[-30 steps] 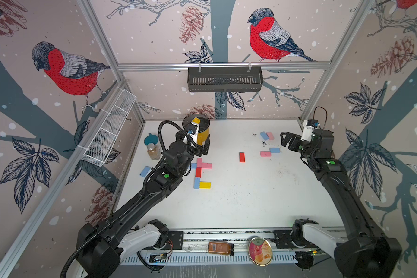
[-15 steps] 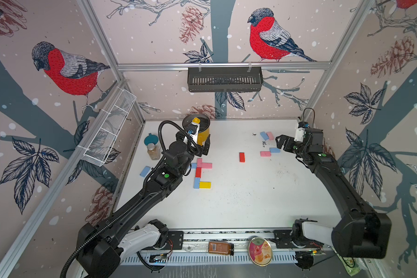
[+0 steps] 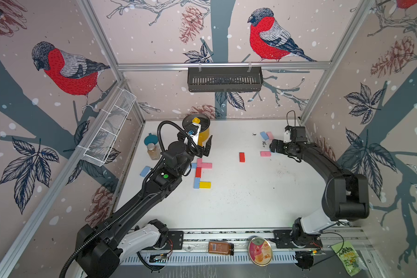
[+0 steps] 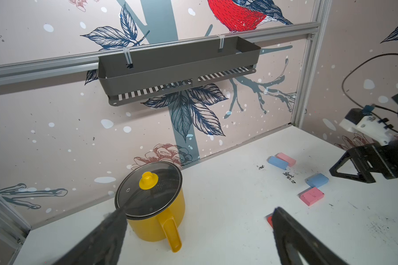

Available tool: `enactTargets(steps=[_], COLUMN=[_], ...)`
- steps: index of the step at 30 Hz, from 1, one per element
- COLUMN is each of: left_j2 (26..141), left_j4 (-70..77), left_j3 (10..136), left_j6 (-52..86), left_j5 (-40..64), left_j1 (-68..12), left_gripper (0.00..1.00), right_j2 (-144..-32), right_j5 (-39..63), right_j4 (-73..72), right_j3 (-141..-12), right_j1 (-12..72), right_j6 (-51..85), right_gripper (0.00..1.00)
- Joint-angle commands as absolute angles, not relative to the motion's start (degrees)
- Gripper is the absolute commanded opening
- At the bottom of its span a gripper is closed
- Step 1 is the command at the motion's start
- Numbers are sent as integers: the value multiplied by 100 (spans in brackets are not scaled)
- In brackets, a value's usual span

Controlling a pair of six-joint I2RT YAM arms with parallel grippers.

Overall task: Assemble the letter t with building blocks
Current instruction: Adjust the building block at the center of the board.

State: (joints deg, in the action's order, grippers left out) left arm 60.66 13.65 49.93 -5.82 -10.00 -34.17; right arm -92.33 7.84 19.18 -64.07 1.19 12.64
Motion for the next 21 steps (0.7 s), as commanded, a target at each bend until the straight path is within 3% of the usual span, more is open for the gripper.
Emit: enactTargets(steps=[1, 13, 21], left_j2=[6042, 6134, 6183], left_j4=[1551, 1512, 1486], left_j3=[5015, 5046, 5058], left_j6=[-545, -519, -527], left_j5=[-793, -800, -826], left_j1=[-3410, -3412, -3417], left_gripper=[98, 98, 98], right_j2=[-9587, -10739, -11410], right_j5=[660, 558, -36], right_j4=[2054, 2153, 2459], right_j3=[-6648, -7454, -8176], right_j1=[182, 592, 743], right_j6=[1164, 1266, 1370], right_gripper=[91, 82, 64])
